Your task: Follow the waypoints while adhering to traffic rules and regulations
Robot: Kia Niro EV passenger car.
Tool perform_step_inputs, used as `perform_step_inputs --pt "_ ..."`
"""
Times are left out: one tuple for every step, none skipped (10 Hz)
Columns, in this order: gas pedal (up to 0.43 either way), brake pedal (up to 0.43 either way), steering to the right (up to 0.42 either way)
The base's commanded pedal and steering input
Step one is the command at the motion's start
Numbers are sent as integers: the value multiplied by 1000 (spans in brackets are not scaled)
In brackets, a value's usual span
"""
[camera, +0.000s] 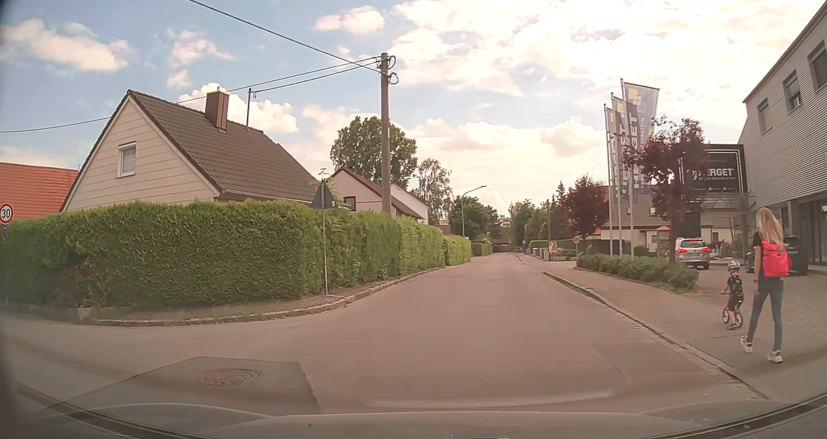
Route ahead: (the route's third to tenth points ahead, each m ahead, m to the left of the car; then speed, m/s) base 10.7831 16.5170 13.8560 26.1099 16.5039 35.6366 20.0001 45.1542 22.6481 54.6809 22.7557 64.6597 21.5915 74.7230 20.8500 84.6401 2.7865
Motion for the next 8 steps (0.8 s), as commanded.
perform_step_inputs --pt "59 18 -380" --pt "47 18 -390" --pt "47 18 -401" --pt "47 18 -424" --pt "47 18 -454" --pt "47 24 -482" --pt "59 24 -511" --pt "59 18 -534"
